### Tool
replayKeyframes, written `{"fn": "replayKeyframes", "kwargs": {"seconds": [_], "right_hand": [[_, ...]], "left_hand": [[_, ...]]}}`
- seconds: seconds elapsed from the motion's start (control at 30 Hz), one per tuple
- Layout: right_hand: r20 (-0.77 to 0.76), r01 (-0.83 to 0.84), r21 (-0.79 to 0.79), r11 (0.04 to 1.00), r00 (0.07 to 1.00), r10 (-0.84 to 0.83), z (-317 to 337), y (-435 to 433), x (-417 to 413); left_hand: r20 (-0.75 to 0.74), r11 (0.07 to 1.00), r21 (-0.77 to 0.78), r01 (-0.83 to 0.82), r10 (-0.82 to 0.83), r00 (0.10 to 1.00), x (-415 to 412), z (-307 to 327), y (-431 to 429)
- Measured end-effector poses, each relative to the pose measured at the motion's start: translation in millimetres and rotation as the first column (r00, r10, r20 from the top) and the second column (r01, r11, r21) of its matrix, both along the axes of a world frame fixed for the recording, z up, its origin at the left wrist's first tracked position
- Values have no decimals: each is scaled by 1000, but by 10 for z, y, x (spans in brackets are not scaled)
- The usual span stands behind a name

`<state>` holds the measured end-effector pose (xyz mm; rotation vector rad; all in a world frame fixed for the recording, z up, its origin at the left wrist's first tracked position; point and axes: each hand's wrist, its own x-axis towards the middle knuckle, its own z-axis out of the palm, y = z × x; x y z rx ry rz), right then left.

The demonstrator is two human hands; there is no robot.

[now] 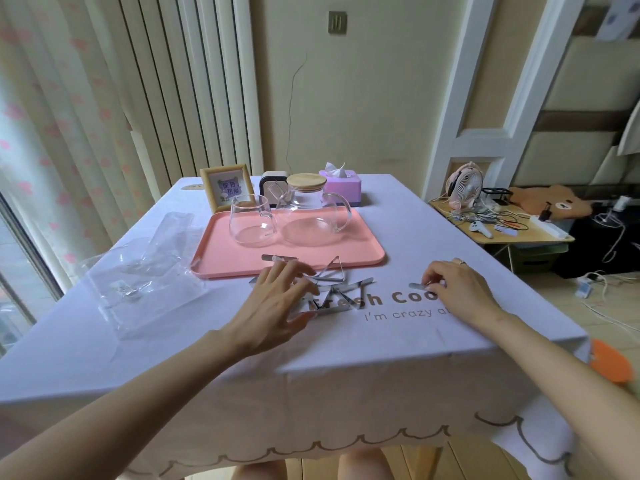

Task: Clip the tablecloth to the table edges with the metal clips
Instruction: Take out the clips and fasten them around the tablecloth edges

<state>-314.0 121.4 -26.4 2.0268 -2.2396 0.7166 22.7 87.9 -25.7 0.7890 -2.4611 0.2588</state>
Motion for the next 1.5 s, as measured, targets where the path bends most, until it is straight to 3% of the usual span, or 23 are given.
{"fn": "replayKeyframes", "kwargs": {"seconds": [0.27, 0.33, 0.43, 0.57, 0.87, 1.03, 1.13, 1.5], "right_hand": [[-44, 207, -31, 978, 977, -208, -58, -26, -314], [14, 75, -74, 994, 997, -74, -35, -8, -127], [83, -270, -97, 958, 957, 278, -20, 82, 371], [-7, -470, -74, 879, 882, 471, -149, 107, 835], [16, -275, -141, 951, 960, 280, -118, 0, 755], [2, -459, -93, 883, 887, 462, -102, 81, 894], [-32, -459, -106, 882, 888, 458, -159, 98, 924], [-73, -103, -69, 992, 993, 98, -64, 116, 155]], "left_hand": [[107, 999, -15, -35, 37, 994, -261, -88, -64], [96, 999, -23, -46, 48, 994, -313, -118, -71], [69, 998, -14, -56, 57, 996, -363, -155, -81], [34, 1000, -2, -7, 7, 999, -389, -188, -66], [1, 1000, 5, 4, -4, 1000, -307, -176, -44], [0, 1000, -2, -11, 11, 1000, -429, -205, -52], [-32, 1000, 11, -12, 12, 999, -506, -216, -34], [-60, 1000, 26, 1, 0, 998, -452, -204, 26]]}}
